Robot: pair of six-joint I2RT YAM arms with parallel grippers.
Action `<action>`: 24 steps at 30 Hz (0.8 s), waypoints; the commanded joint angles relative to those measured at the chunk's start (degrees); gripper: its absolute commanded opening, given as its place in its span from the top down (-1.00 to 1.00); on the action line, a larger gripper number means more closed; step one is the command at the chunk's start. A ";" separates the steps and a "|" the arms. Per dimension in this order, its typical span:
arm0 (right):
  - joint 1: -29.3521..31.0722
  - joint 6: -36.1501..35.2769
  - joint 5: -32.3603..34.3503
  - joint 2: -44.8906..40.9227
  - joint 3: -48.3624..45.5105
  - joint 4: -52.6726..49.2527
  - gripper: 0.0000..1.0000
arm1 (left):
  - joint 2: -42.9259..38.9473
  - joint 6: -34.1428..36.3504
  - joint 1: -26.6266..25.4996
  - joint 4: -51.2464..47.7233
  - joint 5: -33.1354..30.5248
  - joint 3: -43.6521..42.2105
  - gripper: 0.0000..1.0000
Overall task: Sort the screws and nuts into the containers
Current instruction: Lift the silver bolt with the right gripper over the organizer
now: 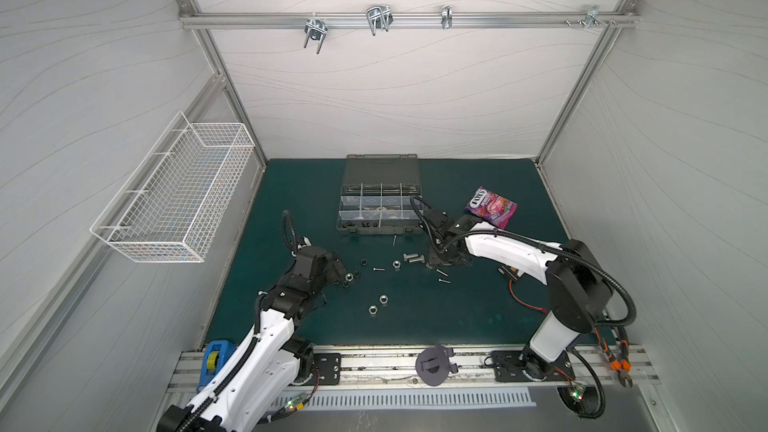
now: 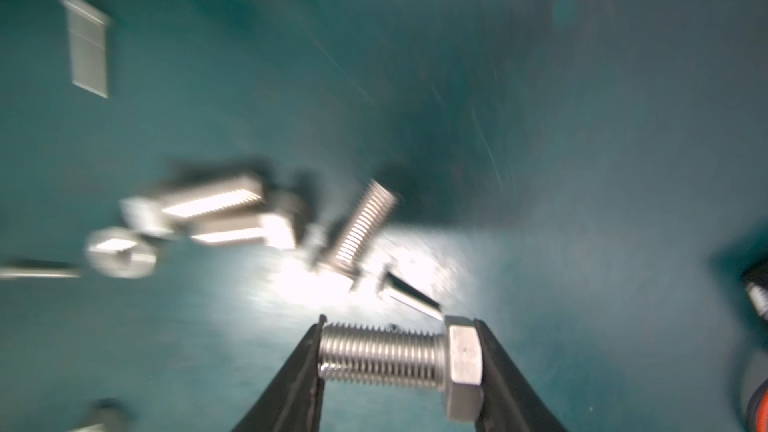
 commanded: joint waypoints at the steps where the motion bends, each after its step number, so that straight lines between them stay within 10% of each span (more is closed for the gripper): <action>1: 0.17 -2.81 1.89 0.80 5.00 -1.41 0.40 | -0.20 -0.47 0.21 1.60 -1.76 1.14 -0.99; 24: -1.79 -9.23 6.05 26.11 35.19 -1.35 0.41 | 1.35 -1.32 0.17 2.63 0.55 1.76 -0.99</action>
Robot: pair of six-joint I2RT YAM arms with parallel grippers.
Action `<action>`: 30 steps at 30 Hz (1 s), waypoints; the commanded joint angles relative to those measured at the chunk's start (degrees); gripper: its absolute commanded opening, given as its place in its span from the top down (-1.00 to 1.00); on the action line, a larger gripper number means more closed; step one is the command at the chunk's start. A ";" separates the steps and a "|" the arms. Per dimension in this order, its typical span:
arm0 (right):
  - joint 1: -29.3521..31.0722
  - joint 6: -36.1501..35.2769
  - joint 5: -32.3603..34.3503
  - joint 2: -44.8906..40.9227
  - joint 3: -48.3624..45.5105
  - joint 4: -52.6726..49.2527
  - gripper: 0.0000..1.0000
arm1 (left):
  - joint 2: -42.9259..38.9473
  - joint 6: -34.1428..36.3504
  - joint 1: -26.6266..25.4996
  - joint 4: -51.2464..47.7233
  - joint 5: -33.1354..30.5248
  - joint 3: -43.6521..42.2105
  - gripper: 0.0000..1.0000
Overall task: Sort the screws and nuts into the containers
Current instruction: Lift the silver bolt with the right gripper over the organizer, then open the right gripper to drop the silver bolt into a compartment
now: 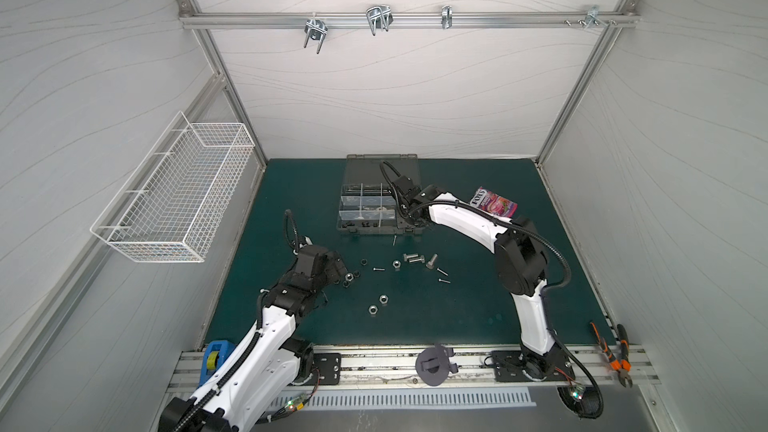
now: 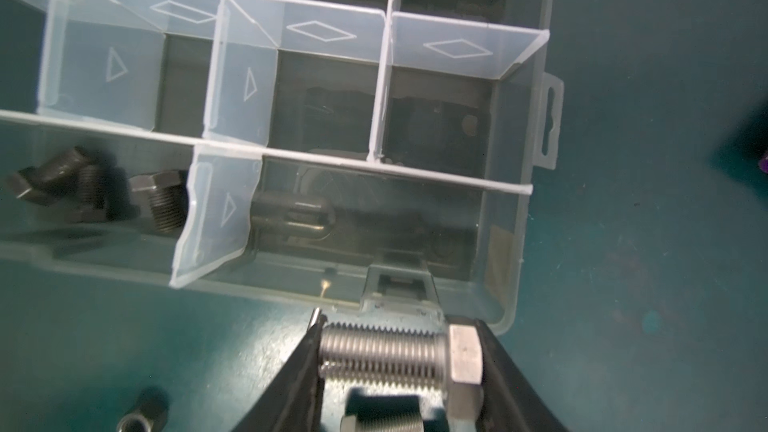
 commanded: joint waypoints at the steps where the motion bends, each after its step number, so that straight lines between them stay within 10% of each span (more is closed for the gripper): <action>1: -1.37 -0.33 1.03 2.36 2.32 -1.24 0.40 | -0.61 -1.15 0.17 1.72 -0.02 1.73 -0.99; 30: -2.47 -2.58 3.12 9.44 6.09 -1.47 -0.08 | -0.87 -1.44 0.17 0.11 -1.40 2.13 -0.99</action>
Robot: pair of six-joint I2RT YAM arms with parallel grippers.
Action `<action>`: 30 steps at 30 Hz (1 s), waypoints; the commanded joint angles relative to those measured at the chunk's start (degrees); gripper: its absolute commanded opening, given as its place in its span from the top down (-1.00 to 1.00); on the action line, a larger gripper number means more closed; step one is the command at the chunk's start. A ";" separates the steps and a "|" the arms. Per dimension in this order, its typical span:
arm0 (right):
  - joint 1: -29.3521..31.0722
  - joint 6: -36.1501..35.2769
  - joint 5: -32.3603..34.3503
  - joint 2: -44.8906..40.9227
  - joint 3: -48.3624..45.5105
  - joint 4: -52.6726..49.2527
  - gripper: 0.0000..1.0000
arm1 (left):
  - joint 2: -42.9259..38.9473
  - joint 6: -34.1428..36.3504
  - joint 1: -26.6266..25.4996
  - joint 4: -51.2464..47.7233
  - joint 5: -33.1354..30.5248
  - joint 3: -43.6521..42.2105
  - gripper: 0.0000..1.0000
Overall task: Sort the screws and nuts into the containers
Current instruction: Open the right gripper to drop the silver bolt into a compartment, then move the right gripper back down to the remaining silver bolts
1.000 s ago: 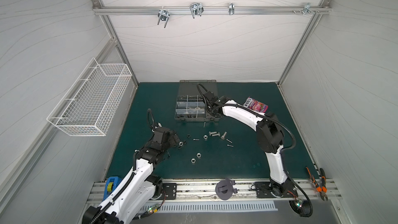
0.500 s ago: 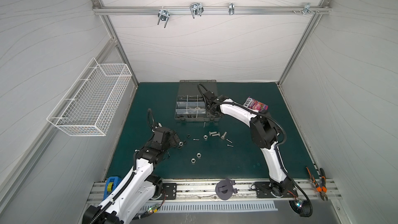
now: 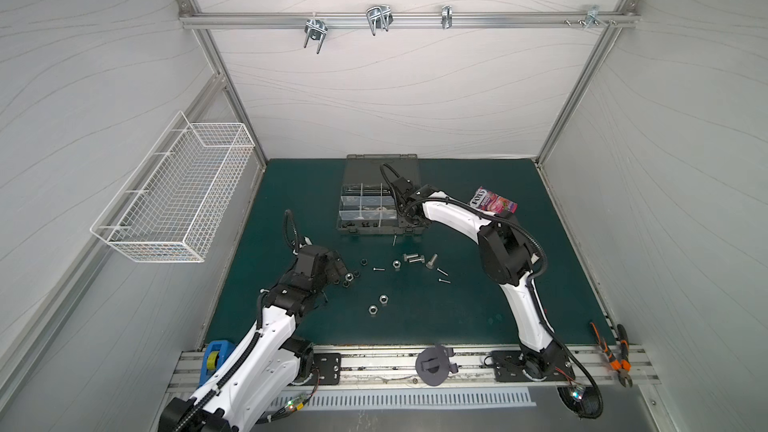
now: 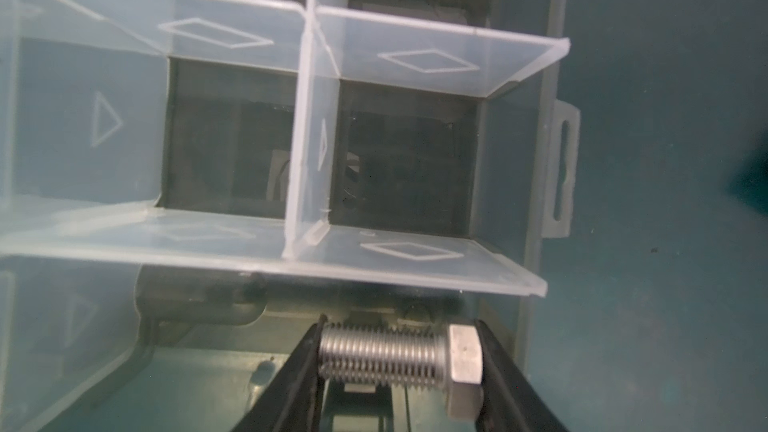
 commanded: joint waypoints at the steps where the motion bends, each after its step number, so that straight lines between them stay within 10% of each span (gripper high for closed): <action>1: -0.26 -0.64 1.16 1.07 1.48 -1.55 -0.11 | -0.71 -0.80 0.17 0.00 -1.36 2.26 -0.99; 16: 0.83 -3.14 0.87 -5.60 1.56 -2.44 -0.30 | 0.08 -0.67 0.17 -0.85 -1.92 3.82 -0.98; 30: 3.58 -0.63 -0.30 -28.61 -23.99 -1.50 -0.35 | 0.70 -0.62 0.13 -0.57 -0.77 3.77 -0.99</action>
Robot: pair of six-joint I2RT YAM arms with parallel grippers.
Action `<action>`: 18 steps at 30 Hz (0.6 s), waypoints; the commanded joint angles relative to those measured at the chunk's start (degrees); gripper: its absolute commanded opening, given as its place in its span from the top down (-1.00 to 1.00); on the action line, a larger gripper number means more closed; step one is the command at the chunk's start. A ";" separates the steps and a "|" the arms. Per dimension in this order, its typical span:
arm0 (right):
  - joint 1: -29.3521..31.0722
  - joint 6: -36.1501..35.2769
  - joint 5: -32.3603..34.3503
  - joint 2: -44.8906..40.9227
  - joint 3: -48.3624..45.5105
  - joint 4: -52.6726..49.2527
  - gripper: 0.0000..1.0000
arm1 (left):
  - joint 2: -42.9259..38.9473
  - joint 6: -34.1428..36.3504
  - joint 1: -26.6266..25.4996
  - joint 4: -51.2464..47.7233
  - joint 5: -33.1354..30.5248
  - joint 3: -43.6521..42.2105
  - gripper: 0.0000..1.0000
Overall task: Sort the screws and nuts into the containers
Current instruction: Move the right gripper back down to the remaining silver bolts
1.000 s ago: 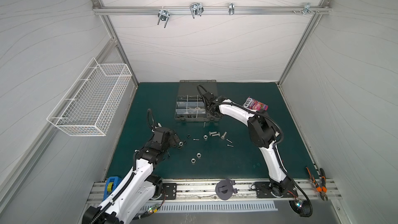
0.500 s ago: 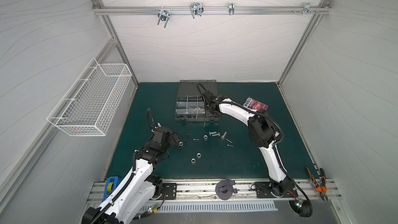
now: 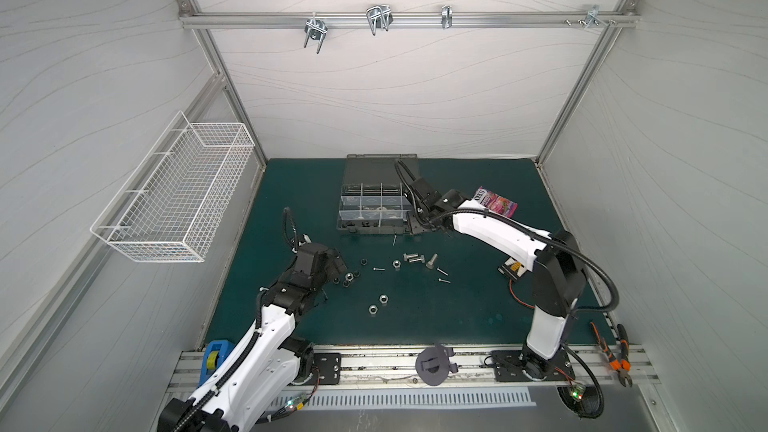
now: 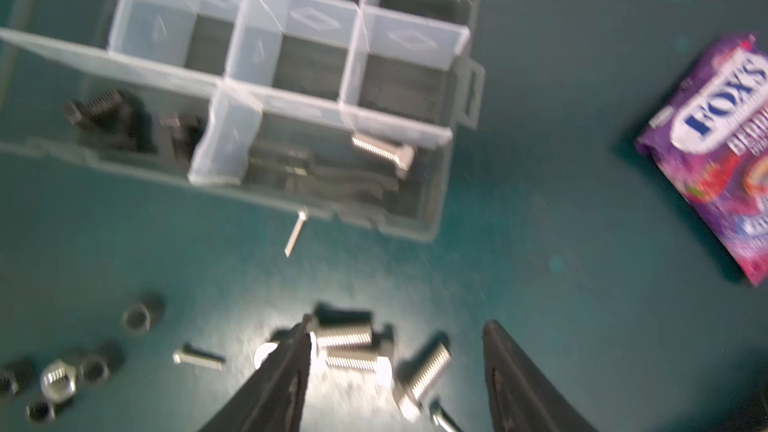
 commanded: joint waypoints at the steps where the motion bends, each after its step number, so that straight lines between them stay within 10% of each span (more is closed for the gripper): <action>1: 0.67 2.31 0.17 -4.03 -5.87 -2.65 -0.35 | 0.33 -0.77 0.17 0.08 -0.10 2.31 -0.98; 18: 2.41 0.69 -7.90 -5.53 -20.13 -2.37 -0.63 | -0.71 -1.23 0.17 -0.43 -0.31 1.84 -0.98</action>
